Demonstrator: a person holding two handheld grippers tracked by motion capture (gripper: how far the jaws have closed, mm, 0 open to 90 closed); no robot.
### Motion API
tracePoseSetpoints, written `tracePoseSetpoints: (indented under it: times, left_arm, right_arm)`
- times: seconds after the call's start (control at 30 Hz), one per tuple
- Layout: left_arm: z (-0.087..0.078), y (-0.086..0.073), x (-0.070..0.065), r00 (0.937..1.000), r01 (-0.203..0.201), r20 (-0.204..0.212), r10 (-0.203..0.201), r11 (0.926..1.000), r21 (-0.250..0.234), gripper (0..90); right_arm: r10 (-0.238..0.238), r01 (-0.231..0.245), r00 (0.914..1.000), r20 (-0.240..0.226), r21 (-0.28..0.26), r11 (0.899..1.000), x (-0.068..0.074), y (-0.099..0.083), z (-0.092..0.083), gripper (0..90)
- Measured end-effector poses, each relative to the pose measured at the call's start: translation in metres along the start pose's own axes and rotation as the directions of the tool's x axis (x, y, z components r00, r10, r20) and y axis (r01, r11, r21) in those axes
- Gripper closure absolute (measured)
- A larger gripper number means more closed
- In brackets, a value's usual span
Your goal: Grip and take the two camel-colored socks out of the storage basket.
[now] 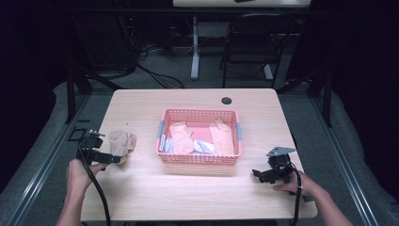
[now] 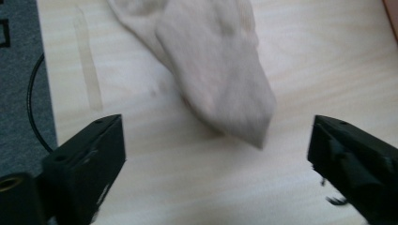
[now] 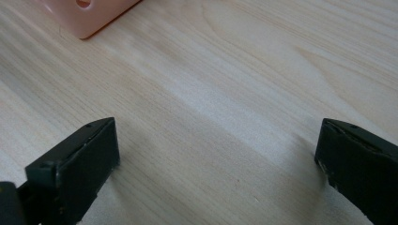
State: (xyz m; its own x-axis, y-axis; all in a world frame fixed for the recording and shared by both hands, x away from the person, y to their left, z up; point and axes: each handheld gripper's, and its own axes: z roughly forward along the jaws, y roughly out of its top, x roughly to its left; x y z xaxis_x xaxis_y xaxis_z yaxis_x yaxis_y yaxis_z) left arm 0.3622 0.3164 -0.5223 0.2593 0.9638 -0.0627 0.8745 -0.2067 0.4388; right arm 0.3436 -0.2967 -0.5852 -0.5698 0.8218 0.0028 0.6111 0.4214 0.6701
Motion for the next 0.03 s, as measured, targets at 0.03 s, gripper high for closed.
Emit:
tracePoseSetpoints:
  times: [0.03]
  left_arm:
    - [0.0036, -0.0055, -0.0014, 1.0000, -0.003, -0.001, 0.003, 1.0000, 0.004, 0.0]
  right_arm:
    - [0.000, 0.000, 1.0000, 0.000, 0.000, 1.000, 0.0000, 0.0000, 0.0000, 0.0]
